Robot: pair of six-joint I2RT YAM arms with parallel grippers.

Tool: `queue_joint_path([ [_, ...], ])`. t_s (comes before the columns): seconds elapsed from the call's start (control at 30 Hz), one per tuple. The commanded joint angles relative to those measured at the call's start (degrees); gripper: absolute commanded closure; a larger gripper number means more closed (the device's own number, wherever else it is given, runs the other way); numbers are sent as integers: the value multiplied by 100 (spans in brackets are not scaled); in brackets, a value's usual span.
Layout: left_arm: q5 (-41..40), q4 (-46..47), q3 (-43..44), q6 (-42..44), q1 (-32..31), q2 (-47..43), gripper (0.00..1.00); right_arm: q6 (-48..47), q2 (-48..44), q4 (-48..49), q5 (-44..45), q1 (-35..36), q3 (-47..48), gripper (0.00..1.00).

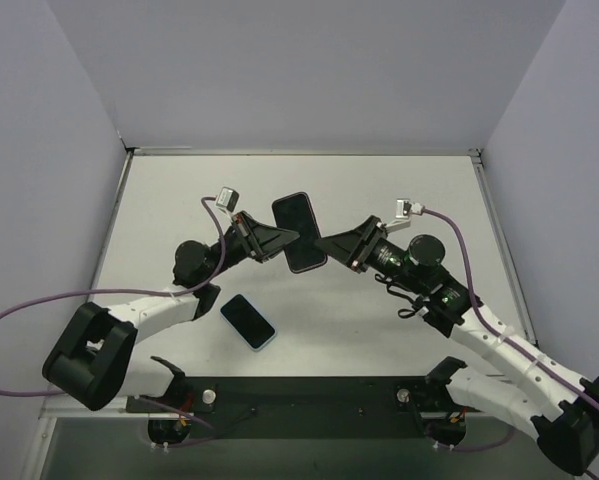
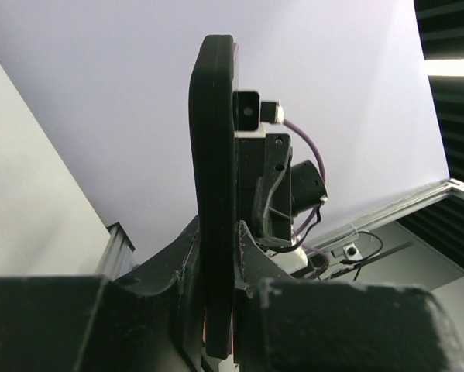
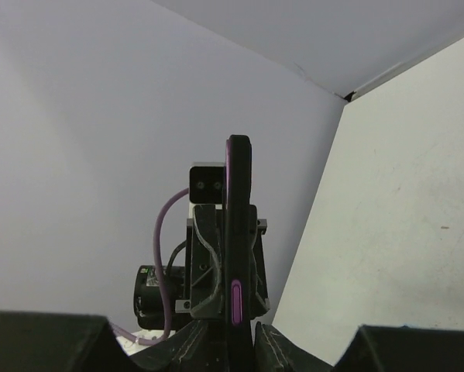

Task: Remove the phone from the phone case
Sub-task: Remove the phone case from the phone.

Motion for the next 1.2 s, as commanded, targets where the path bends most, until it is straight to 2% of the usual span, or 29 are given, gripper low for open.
queue_joint_path([
  [0.0, -404, 1276, 131, -243, 178, 267, 100, 379, -805, 373, 168, -60, -414, 69],
  [0.2, -439, 1383, 166, -323, 196, 338, 100, 468, -1280, 628, 72, -51, -714, 62],
  [0.4, -456, 1339, 254, -314, 205, 250, 100, 371, -1113, 717, -26, -7, -723, 59],
  [0.5, -465, 1312, 263, -340, 205, 153, 100, 318, -1105, 523, 246, 2, -784, 57],
  [0.63, -456, 1365, 307, -419, 205, 92, 100, 292, -860, 900, 142, 2, -776, 56],
  [1.03, -483, 1330, 360, -490, 205, -58, 100, 581, -305, 1875, -104, -16, -828, 61],
  [1.13, -492, 1338, 342, -498, 205, -84, 100, 731, -270, 2087, -87, -16, -881, 67],
  [1.17, -483, 1339, 342, -498, 205, -93, 100, 827, -278, 2166, -70, -42, -968, 73],
])
